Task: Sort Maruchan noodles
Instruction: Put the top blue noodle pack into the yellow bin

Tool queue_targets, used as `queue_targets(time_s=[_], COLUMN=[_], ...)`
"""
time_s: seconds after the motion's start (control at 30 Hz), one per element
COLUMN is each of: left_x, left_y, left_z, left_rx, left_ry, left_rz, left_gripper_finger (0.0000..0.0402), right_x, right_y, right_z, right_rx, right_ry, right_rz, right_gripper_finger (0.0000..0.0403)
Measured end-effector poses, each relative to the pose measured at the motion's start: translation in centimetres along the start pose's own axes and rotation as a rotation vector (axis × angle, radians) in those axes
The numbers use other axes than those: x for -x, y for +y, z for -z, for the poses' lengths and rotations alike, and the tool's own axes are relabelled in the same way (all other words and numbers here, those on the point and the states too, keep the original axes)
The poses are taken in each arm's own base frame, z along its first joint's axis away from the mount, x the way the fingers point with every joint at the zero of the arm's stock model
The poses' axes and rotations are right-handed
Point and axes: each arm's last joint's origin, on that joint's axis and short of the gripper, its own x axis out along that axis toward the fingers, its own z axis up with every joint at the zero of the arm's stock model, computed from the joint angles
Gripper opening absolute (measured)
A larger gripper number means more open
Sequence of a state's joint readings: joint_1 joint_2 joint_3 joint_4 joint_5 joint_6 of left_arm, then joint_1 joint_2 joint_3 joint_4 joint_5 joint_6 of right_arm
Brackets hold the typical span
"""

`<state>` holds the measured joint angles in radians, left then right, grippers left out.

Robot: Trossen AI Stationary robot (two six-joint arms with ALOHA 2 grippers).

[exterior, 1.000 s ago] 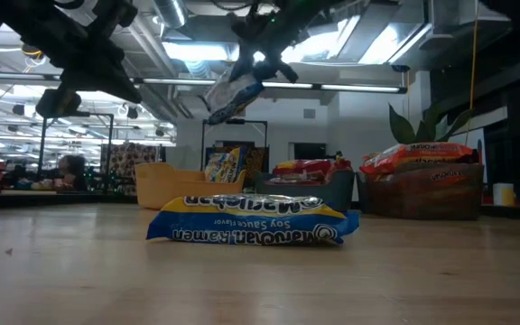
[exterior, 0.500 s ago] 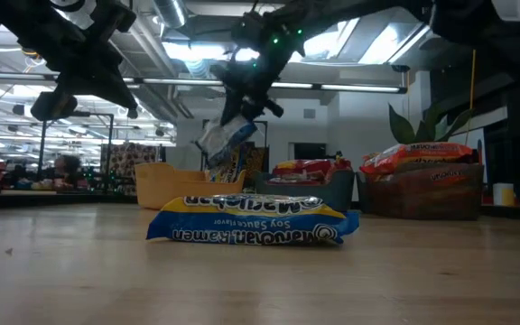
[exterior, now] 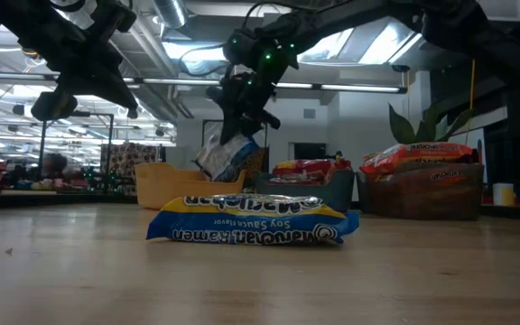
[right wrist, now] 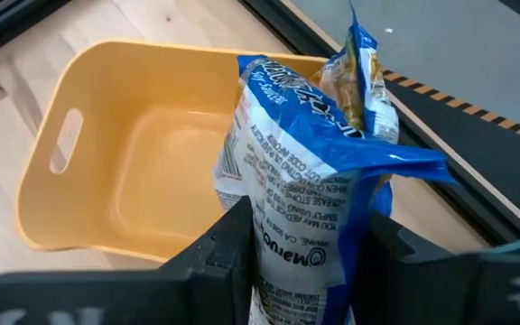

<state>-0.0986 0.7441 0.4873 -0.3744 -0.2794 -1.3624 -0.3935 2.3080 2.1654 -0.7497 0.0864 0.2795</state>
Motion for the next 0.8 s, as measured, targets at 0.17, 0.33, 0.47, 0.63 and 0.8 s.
queue_targets(time_s=[0.17, 0.33, 0.47, 0.63, 0.8], left_x=[0.00, 0.00, 0.00, 0.00, 0.00], left_y=[0.00, 0.00, 0.00, 0.00, 0.00], left_z=[0.00, 0.00, 0.00, 0.00, 0.00], left_rx=[0.000, 0.000, 0.000, 0.000, -0.001], left_ry=[0.000, 0.000, 0.000, 0.000, 0.000], left_rz=[0.000, 0.000, 0.000, 0.000, 0.000], left_gripper_finger=[0.0000, 0.0000, 0.0000, 0.0000, 0.0000], right_x=[-0.22, -0.22, -0.24, -0.25, -0.24], right_y=[0.07, 0.10, -0.22, -0.28, -0.20], right_z=[0.04, 0.05, -0.05, -0.37, -0.51], right_rx=[0.028, 0.050, 0.049, 0.077, 0.090], right_ry=[0.003, 0.003, -0.002, -0.032, -0.046], right_rz=[-0.022, -0.024, -0.006, -0.011, -0.024], right_gripper_finger=[0.0117, 0.0138, 0.0153, 0.0169, 0.0193])
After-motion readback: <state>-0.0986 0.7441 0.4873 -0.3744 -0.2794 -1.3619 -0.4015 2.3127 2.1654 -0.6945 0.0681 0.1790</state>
